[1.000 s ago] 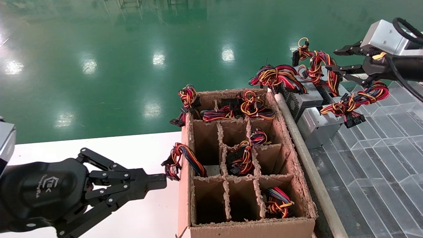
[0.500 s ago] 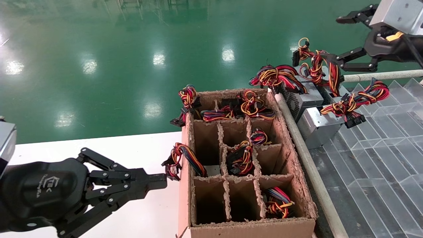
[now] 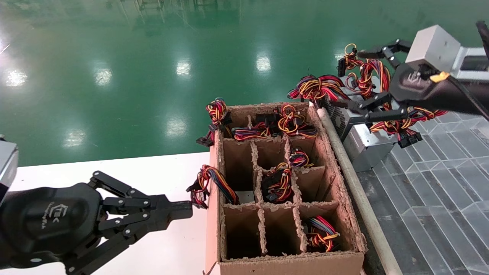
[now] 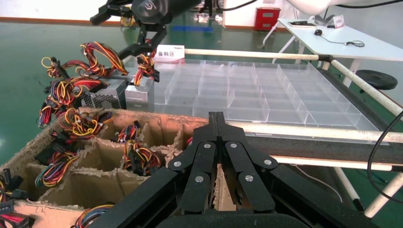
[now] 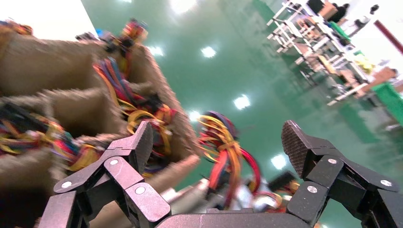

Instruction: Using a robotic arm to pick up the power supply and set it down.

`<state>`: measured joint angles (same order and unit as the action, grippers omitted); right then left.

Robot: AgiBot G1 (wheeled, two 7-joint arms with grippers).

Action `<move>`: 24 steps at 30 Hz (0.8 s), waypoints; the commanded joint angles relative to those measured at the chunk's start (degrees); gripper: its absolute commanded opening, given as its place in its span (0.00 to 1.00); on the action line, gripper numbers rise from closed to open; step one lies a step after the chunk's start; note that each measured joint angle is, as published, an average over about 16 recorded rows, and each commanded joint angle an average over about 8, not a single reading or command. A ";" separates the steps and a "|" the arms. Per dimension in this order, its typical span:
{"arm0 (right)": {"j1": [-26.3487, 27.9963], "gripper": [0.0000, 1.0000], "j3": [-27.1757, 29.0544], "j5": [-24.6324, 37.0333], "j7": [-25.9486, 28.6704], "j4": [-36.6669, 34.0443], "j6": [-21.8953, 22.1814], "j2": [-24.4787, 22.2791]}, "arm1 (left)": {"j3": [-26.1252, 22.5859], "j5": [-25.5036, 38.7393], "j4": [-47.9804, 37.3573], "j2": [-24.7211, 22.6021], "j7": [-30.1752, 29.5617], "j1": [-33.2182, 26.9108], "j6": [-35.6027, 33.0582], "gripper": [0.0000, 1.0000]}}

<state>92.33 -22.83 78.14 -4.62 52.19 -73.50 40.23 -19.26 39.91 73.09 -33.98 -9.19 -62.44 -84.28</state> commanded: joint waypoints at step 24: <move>-17.45 1.00 3.86 -20.58 8.72 12.13 -6.91 -2.95 | -0.03 -0.02 0.00 0.01 0.01 -0.01 0.01 1.00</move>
<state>74.86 -18.96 57.54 4.11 64.34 -80.42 37.27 -19.29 39.89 73.09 -33.97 -9.18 -62.45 -84.26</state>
